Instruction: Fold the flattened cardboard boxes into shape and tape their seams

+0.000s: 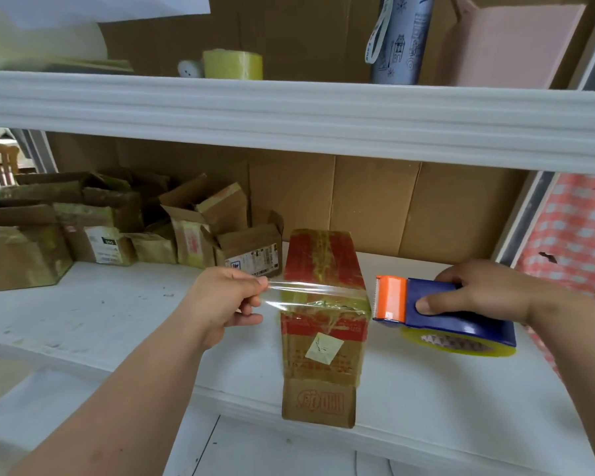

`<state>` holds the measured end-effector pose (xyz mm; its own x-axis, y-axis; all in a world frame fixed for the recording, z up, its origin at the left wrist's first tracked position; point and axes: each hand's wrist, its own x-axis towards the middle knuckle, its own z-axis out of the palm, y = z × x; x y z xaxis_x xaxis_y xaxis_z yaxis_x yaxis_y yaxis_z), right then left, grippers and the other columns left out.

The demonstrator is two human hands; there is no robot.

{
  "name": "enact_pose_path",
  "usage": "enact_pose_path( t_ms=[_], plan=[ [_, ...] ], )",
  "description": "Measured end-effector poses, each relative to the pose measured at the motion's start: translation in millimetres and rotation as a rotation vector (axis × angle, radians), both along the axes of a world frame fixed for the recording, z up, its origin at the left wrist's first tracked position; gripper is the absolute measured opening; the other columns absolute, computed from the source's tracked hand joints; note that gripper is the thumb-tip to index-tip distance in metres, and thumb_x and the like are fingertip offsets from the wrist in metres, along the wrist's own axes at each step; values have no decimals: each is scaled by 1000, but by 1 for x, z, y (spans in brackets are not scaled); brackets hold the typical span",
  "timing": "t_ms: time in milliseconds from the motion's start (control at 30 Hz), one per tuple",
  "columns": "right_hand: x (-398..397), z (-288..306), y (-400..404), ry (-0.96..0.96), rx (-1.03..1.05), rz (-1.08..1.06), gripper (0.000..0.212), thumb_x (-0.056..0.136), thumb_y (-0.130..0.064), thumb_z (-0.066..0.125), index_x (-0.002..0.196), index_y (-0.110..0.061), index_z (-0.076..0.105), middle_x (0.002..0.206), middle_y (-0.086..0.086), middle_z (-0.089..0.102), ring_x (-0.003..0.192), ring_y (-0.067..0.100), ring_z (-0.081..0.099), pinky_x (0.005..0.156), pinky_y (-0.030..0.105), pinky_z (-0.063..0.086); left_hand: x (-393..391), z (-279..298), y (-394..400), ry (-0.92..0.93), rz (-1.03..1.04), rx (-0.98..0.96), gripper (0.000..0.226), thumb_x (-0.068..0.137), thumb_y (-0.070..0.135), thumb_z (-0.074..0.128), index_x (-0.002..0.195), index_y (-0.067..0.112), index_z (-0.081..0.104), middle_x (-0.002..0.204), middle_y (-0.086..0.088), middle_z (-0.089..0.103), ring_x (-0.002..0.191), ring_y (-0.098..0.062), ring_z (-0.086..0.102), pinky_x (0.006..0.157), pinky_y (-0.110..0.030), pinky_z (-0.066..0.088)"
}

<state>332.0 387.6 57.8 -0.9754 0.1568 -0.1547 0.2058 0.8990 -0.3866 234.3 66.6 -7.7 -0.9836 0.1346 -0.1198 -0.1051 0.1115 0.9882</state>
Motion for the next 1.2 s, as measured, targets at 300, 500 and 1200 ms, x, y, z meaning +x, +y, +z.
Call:
enact_pose_path(
  t_ms=[300,500,1200],
  plan=[
    [-2,10,6,-36,-74,-39,64,53,-79,74,80,-20,74,71,-6,74,67,14,71,64,26,49,-2,-2,3,-85,-30,51,13,92,10,68,96,-3,71,54,-2,56,46,-11,46,60,-32,60],
    [-6,8,8,-80,-51,-60,62,50,-73,65,82,-20,75,71,-7,75,68,15,72,65,27,51,-2,-7,10,-100,-35,13,12,93,10,67,95,-1,72,55,-3,55,44,-9,46,58,-32,60],
    [-3,-35,19,-178,-278,-47,92,29,-79,67,98,-19,72,82,-7,77,76,15,74,68,26,55,7,-55,17,-385,-115,-187,32,90,28,72,114,8,64,64,-4,59,47,-12,46,56,-28,53]
  ],
)
